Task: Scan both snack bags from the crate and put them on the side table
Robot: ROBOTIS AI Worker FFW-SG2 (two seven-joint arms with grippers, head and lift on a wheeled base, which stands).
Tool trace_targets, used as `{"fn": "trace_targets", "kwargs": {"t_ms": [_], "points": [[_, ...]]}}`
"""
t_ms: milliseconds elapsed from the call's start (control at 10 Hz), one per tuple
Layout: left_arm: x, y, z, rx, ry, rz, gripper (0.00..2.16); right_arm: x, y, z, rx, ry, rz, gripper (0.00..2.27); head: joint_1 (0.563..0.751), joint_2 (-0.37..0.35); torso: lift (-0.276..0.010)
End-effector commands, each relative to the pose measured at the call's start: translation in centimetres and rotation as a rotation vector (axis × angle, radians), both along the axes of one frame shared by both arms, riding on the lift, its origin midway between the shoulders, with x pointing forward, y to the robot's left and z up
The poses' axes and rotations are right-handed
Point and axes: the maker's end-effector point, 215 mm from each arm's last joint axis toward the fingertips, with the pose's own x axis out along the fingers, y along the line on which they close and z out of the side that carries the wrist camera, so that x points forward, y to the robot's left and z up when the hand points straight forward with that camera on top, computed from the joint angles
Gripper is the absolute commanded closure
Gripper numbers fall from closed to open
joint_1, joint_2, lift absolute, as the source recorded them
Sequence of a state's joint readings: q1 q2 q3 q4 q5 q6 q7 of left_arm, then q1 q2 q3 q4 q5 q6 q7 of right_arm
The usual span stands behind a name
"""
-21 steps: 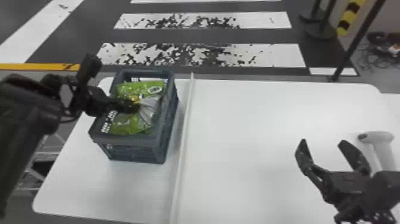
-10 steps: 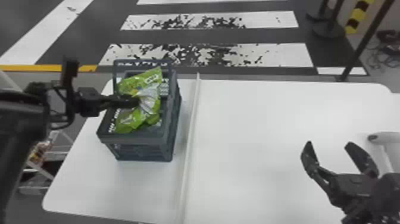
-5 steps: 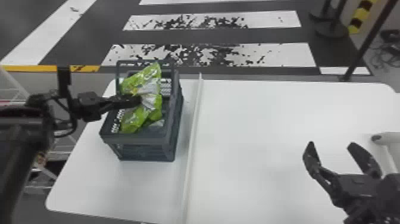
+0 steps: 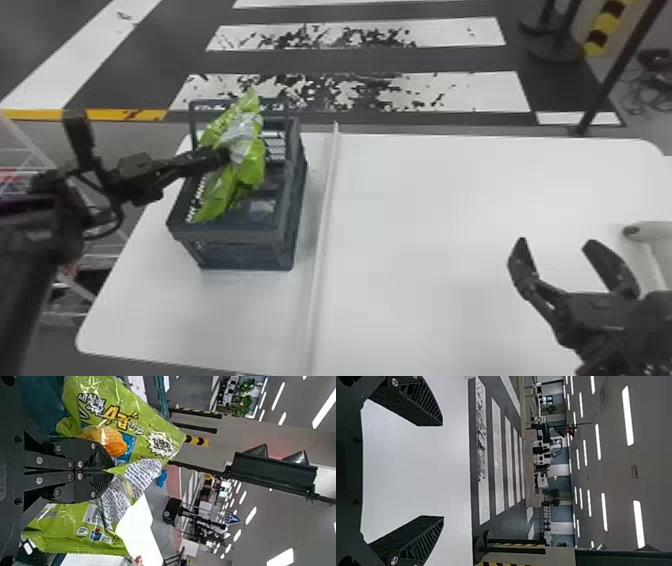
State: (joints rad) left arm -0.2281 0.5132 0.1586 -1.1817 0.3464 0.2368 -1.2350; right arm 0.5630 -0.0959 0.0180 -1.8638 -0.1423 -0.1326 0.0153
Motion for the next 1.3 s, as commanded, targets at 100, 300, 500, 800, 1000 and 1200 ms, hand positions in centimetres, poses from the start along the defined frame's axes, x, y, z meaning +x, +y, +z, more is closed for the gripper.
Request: {"fn": "trace_targets", "kwargs": {"t_ms": [100,300,500,800,1000,1200], "points": [[-1.1,-0.3,2.5,-0.074,-0.036,-0.001,2.13,-0.1,0.2,-0.1,0.0,0.001,0.001,0.09,0.695,0.122,-0.087],[-1.9,-1.0,4.5,-0.151,-0.053,-0.015,2.13,-0.1,0.6,0.0,-0.003,0.0,0.006,0.09,0.695,0.119,-0.087],[-2.3,-1.6,7.5,-0.195,-0.082,-0.028,2.13,-0.1,0.5,0.0,-0.003,0.0,0.004,0.09,0.695,0.118,-0.087],[-2.7,-6.6,9.5,-0.219,-0.079,-0.052,2.13,-0.2,0.6,0.4,0.001,-0.007,-0.001,0.09,0.695,0.098,-0.087],[-2.5,-13.4,8.4,-0.243,-0.053,-0.102,2.13,-0.2,0.5,0.8,-0.003,-0.015,-0.006,0.09,0.695,0.038,-0.087],[-2.8,-20.6,7.1,-0.246,-0.036,-0.154,2.13,-0.4,0.2,1.3,-0.005,-0.021,-0.012,0.09,0.695,-0.035,-0.087]]}}
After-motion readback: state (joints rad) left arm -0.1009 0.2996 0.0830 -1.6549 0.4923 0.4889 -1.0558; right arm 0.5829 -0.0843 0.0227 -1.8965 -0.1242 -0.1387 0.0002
